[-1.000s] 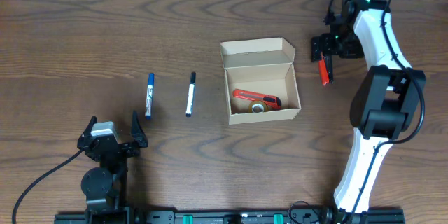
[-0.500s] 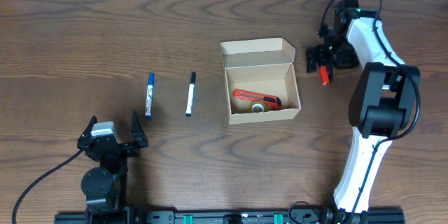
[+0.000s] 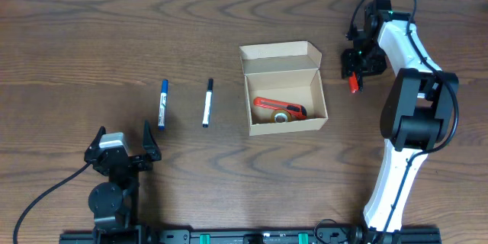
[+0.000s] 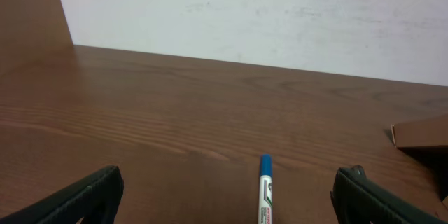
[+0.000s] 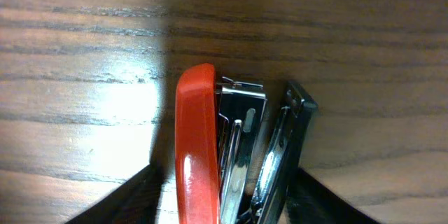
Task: Pack container
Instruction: 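Lower the right gripper and grasp the orange-and-black cutter, then carry the orange-and-black cutter into the box and lower it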
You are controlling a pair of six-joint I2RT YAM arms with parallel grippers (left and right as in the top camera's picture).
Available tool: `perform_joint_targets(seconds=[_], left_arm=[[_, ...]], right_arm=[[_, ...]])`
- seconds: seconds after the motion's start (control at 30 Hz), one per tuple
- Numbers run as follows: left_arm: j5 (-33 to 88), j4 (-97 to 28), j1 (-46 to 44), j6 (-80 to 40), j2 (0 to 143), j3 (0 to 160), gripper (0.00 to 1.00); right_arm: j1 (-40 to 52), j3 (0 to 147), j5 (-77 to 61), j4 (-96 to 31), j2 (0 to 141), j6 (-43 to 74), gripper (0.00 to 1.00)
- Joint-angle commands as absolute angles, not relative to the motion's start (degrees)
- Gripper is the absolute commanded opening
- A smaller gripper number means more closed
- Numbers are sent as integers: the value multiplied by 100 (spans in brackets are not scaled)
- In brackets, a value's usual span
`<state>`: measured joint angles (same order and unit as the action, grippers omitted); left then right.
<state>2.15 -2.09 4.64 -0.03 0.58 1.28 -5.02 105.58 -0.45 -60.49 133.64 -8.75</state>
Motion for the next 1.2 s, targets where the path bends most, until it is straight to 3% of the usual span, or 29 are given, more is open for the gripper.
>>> perform_joint_targets(seconds=[0.0, 0.07, 0.13, 0.6, 0.97, 1.17], left_arm=[[106, -440, 447, -1, 21, 27, 95], [106, -440, 447, -1, 21, 27, 95], [106, -440, 447, -1, 21, 27, 95], [106, -440, 447, -1, 21, 27, 95], [106, -440, 447, -1, 21, 27, 95], [106, -440, 447, -1, 21, 27, 95]], right_arm=[[-480, 10374, -152, -6042, 13500, -862, 38], [-480, 10374, -152, -6045, 13500, -860, 24], [-480, 10374, -152, -6042, 13500, -860, 2], [-478, 10980, -502, -6337, 13023, -816, 1], [-351, 13137, -816, -7601, 11369, -847, 1], [148, 13452, -1874, -7981, 10206, -1424, 2]])
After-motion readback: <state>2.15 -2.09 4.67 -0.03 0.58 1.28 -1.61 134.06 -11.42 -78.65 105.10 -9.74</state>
